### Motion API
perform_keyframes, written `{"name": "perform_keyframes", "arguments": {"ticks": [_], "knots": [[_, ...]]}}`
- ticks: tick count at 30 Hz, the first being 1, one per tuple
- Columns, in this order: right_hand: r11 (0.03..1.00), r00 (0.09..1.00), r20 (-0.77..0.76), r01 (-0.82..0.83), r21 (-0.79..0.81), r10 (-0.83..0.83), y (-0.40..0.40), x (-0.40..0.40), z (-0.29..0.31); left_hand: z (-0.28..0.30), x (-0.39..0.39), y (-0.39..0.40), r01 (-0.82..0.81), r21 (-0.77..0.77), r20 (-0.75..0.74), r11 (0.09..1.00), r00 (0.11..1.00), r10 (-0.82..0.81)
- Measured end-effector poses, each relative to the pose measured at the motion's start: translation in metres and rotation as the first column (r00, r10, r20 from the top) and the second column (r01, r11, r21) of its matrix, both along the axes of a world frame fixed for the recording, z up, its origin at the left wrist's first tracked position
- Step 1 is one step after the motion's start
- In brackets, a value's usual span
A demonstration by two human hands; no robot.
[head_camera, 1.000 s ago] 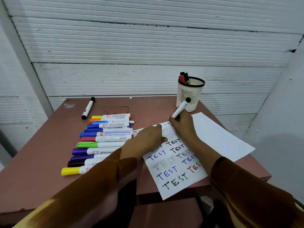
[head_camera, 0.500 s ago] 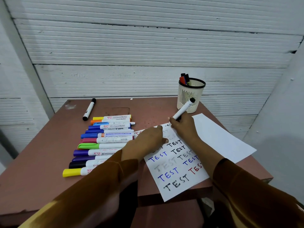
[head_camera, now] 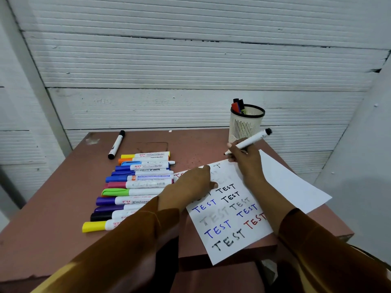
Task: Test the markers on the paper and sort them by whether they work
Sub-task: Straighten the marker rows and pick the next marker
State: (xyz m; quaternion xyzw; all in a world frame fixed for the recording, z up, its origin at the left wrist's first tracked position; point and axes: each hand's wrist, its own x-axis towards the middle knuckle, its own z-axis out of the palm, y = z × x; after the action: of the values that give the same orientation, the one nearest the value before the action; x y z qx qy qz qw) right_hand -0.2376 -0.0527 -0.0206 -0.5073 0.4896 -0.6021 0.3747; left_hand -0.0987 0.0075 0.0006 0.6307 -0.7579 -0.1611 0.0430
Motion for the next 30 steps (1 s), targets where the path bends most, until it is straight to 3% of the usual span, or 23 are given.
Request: {"name": "perform_keyframes", "arguments": {"ticks": [3,10,30], "knots": [[0.997,0.993,0.103,-0.057,0.045,0.052,-0.004,-0.006,0.002,0.001,0.001,-0.001,-0.001,0.014,0.001,1.000,1.000,0.001],[0.992,0.970,-0.239,-0.002,0.130,0.034,-0.001,0.000,0.001,0.001,0.000,-0.003,-0.004,0.035,0.000,0.999,1.000,0.005],[0.996,0.911,-0.411,0.057,0.061,-0.027,0.002,0.004,-0.001,0.000,0.001,-0.004,0.010,0.020,0.011,1.000,1.000,-0.010]]}}
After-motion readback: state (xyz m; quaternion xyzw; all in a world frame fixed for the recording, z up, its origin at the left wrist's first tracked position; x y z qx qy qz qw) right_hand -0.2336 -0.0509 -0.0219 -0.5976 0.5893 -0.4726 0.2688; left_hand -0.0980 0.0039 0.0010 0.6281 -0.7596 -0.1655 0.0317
